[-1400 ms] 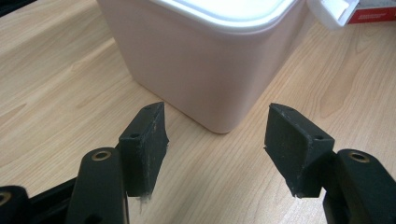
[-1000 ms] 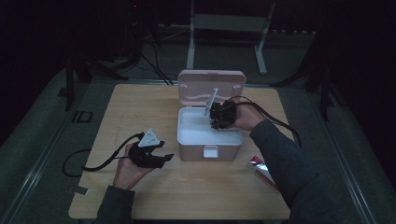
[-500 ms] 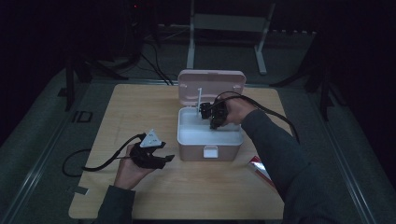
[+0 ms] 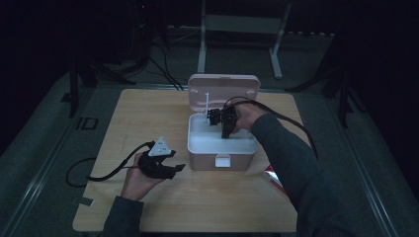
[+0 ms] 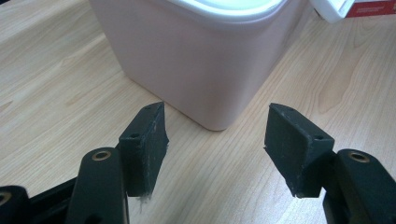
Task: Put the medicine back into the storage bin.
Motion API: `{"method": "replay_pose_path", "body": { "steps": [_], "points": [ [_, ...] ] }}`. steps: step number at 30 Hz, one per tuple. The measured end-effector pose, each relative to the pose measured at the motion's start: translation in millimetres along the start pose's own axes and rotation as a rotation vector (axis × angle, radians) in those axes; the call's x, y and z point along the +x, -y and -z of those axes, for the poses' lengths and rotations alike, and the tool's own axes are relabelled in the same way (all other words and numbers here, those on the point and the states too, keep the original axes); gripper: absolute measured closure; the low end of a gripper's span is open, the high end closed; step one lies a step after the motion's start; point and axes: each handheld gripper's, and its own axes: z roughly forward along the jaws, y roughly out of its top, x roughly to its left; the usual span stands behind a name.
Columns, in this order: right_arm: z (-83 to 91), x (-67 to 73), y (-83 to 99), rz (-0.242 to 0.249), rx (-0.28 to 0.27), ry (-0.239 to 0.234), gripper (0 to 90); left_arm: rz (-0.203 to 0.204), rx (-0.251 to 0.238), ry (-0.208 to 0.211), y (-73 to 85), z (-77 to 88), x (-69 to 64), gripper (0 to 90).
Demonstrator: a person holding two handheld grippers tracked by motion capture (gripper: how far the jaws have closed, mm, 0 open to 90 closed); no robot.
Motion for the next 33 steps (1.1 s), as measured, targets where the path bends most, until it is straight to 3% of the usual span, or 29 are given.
{"method": "replay_pose_path", "body": {
  "steps": [8,12,22,33],
  "points": [
    [0.1,1.0,1.4,0.021,-0.01,0.005,88.1,-0.001,-0.001,-0.001,0.1,0.8,0.0,38.6],
    [0.5,-0.6,1.7,-0.003,-0.015,-0.003,88.5,-0.002,-0.002,0.0,0.1,1.0,-0.1,38.6],
    [3.7,-2.0,2.9,0.007,-0.033,0.001,90.0,-0.002,-0.005,-0.003,0.1,1.7,0.2,38.6],
    [25.5,-1.9,15.1,-0.005,-0.101,0.012,90.0,-0.001,-0.007,-0.006,0.4,2.3,0.0,38.6]
  ]
}}
